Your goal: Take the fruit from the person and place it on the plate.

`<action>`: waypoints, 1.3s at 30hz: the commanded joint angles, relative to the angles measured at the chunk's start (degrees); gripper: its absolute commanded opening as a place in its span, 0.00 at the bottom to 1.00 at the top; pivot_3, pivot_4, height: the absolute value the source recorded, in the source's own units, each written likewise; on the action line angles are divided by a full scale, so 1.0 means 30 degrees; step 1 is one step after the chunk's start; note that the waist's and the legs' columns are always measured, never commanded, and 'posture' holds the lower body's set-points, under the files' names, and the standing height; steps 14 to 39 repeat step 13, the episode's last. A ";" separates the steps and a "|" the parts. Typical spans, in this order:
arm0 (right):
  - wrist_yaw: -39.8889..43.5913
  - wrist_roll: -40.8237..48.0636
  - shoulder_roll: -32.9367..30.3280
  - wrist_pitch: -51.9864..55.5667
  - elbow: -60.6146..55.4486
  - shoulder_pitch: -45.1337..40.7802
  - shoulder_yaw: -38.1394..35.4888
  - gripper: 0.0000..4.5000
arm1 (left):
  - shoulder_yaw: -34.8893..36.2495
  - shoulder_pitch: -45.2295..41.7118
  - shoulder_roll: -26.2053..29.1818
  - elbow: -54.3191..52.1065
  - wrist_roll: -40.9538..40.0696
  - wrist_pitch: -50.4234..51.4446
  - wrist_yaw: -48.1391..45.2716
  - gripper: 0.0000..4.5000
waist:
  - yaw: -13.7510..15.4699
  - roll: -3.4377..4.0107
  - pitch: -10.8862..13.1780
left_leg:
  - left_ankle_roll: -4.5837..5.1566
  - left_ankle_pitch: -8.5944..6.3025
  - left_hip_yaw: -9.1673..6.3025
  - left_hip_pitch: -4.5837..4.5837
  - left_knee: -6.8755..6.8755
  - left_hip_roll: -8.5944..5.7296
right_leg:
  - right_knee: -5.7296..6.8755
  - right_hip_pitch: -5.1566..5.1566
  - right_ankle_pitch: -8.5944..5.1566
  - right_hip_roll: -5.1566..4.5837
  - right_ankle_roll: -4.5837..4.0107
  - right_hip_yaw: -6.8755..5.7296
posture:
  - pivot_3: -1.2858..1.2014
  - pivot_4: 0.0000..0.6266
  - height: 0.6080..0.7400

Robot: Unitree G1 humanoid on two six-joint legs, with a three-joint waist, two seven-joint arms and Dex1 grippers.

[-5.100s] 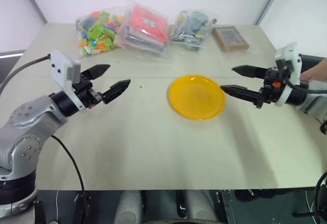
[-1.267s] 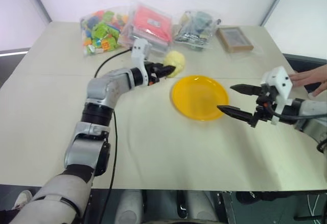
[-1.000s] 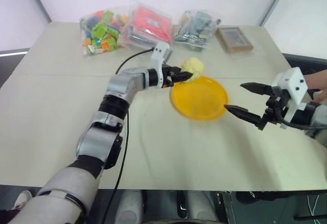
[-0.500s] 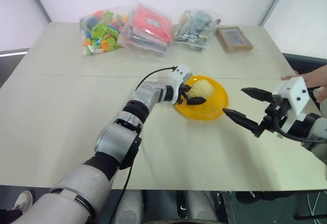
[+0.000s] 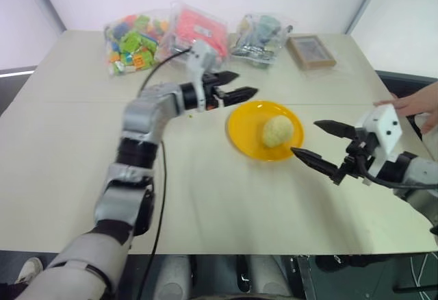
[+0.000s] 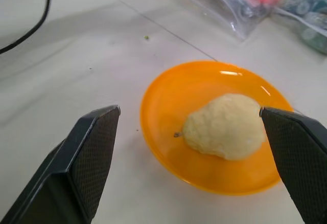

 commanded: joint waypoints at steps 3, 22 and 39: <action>0.1123 -0.0494 -0.0783 -0.0879 0.0943 -0.0415 -0.0041 1.00 | 0.1359 0.2190 0.3520 -0.6931 -0.1852 0.2960 0.0231 0.99 | 0.0130 0.0000 -0.0001 | -0.0003 0.0002 0.0010 0.0001 0.0012 -0.0003 | 0.0010 0.0003 0.0000 -0.0005 0.0000 -0.0003 | 0.52 0.24 0.93; 0.2571 -0.0761 -0.1319 -0.1315 0.2548 -0.1318 0.0505 1.00 | 0.5723 0.6851 0.5992 -1.3989 -0.5664 0.7177 0.3648 0.99 | 0.0247 -0.0004 0.0000 | -0.0004 0.0002 0.0025 0.0033 0.0032 -0.0013 | 0.0017 0.0065 -0.0001 -0.0026 -0.0001 -0.0019 | 0.52 0.24 0.93; 0.2571 -0.0761 -0.1319 -0.1315 0.2548 -0.1318 0.0505 1.00 | 0.5723 0.6851 0.5992 -1.3989 -0.5664 0.7177 0.3648 0.99 | 0.0247 -0.0004 0.0000 | -0.0004 0.0002 0.0025 0.0033 0.0032 -0.0013 | 0.0017 0.0065 -0.0001 -0.0026 -0.0001 -0.0019 | 0.52 0.24 0.93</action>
